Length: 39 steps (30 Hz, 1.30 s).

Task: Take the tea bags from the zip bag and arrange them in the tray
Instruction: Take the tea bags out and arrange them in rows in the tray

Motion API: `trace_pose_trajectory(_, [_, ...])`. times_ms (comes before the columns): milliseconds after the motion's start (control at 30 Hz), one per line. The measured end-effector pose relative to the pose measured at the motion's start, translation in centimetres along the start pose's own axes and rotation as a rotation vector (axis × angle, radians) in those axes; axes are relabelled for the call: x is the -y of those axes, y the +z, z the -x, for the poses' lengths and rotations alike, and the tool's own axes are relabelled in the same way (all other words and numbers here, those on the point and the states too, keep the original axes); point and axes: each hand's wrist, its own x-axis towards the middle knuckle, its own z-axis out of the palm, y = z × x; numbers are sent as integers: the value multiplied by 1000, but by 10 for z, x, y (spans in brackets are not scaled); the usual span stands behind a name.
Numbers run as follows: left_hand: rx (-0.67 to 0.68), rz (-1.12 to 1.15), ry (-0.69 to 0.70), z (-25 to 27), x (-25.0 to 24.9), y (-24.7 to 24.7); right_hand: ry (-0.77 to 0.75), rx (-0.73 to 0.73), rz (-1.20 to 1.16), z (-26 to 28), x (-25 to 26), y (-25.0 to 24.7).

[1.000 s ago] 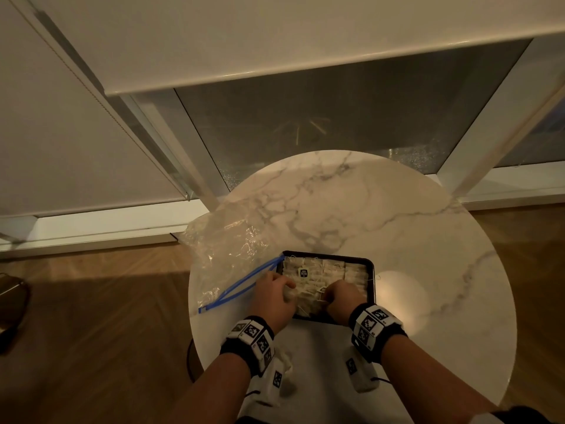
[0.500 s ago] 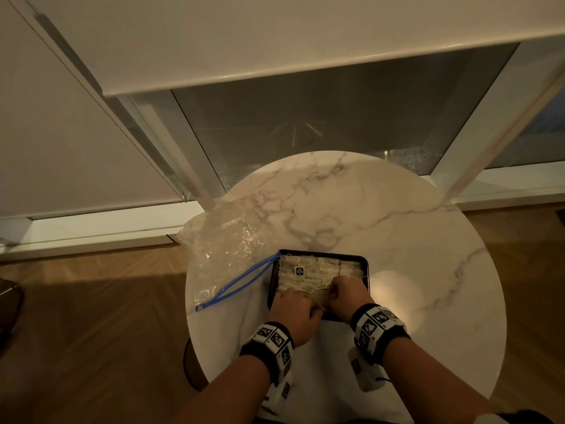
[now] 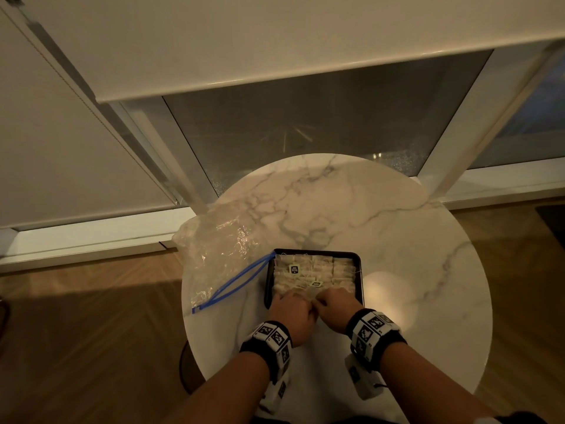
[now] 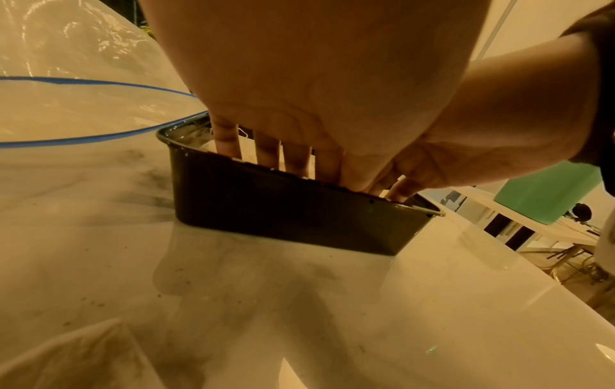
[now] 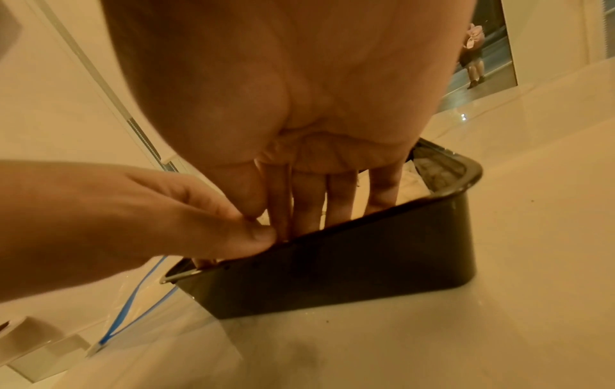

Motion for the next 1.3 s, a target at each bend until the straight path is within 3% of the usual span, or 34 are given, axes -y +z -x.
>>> trace_pose_trajectory(233, [-8, 57, 45, 7, 2, -7, -40, 31, 113, 9, 5, 3])
trace_pose_trajectory(333, [-76, 134, 77, 11, 5, -13, -24, 14, 133, 10, 3, 9])
trace_pose_trajectory(467, [-253, 251, 76, 20, 20, -14, -34, -126, 159, 14, 4, 11])
trace_pose_trajectory(633, [-383, 285, 16, 44, 44, -13, -208, -301, 13, 28, 19, 15])
trace_pose_trajectory(767, [-255, 327, -84, 62, 62, -5, -284, -216, -91, 38, 35, 28])
trace_pose_trajectory(967, [-17, 324, -185, 76, 79, 21, -106, 28, 36, 38, 34, 62])
trace_pose_trajectory(1100, [51, 303, -122, 78, 83, 34, 48, 179, 98, 38, 30, 80])
trace_pose_trajectory(1300, [108, 204, 6, 76, 85, 43, 113, 202, 140, 40, 33, 104])
